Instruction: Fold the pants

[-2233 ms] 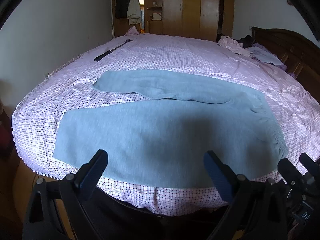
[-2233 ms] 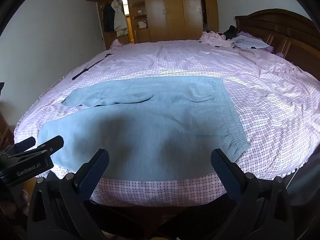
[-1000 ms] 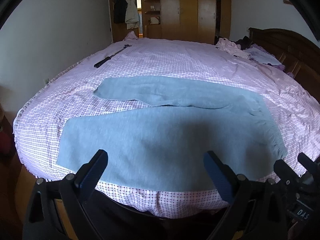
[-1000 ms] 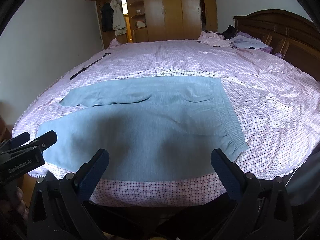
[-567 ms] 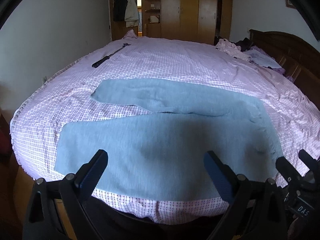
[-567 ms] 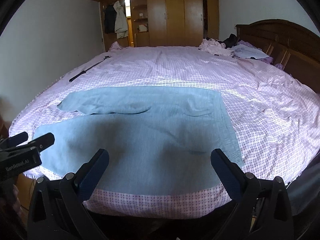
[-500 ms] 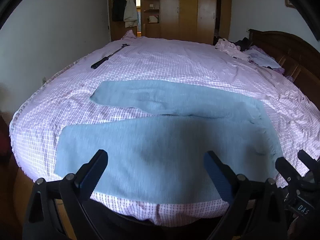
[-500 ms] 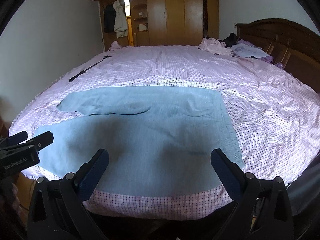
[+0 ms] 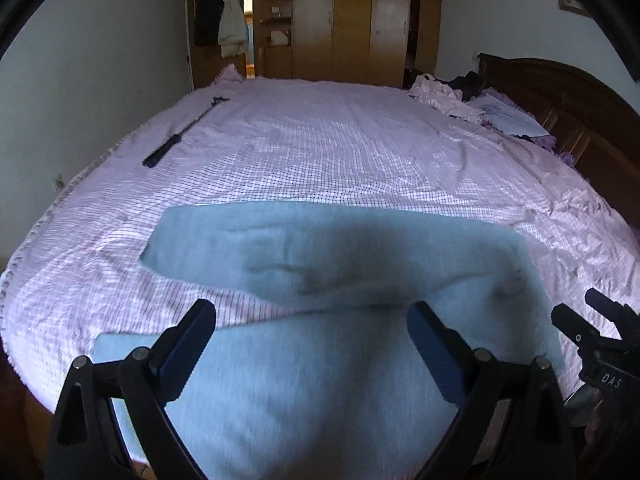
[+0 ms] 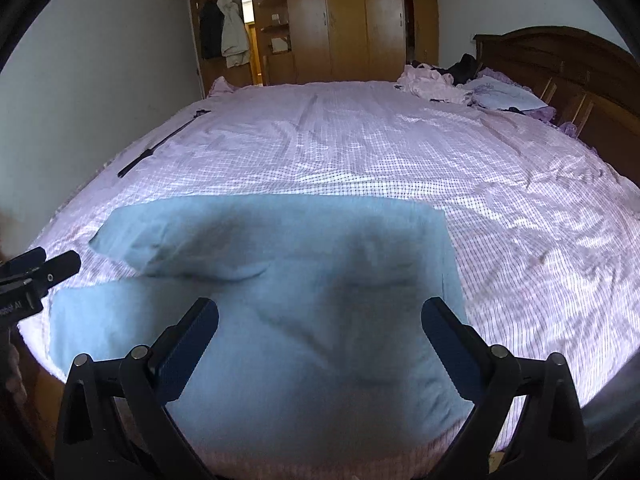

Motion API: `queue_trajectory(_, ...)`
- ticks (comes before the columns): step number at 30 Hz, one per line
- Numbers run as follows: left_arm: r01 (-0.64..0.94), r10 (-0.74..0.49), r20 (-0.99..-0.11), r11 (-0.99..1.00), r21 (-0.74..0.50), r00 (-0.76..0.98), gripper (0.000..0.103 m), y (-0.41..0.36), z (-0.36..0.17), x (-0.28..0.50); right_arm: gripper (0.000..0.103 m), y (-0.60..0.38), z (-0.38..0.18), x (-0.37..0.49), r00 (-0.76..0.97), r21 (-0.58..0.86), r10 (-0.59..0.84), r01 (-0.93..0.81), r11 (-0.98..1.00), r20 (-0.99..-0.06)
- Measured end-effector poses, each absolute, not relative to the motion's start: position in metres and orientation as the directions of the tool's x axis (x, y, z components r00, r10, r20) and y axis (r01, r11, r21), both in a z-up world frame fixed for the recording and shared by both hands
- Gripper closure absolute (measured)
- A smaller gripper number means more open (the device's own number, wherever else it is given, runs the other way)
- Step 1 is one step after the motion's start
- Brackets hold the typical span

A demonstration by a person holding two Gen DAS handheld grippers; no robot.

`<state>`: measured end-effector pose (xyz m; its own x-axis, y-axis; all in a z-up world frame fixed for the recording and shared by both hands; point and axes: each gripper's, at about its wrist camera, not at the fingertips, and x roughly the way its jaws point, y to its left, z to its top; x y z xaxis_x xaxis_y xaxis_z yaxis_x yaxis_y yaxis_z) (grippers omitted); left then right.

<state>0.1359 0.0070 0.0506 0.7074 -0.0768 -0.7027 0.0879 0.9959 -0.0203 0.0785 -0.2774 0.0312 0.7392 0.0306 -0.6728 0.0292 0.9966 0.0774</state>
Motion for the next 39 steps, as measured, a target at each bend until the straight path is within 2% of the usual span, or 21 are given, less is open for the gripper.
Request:
queue_trajectory(15, 0.161, -0.102, -0.772, 0.987, 0.0, 0.627, 0.004, 0.0, 0.028, 0.271, 0.005, -0.31, 0.008, 0.191, 0.666, 0.037, 0.007, 0.031, 0.999, -0.746)
queue_trajectory(33, 0.259, -0.067, -0.882, 0.964, 0.064, 0.467, 0.008, -0.006, -0.065, 0.391, 0.005, -0.335, -0.062, 0.296, 0.507, -0.006, 0.012, -0.034, 0.999, -0.862)
queue_trajectory(39, 0.36, -0.07, -0.899, 0.927, 0.101, 0.433, 0.006, -0.007, -0.088, 0.407, 0.005, -0.341, -0.088, 0.316, 0.429, 0.012, 0.048, -0.087, 0.996, -0.902)
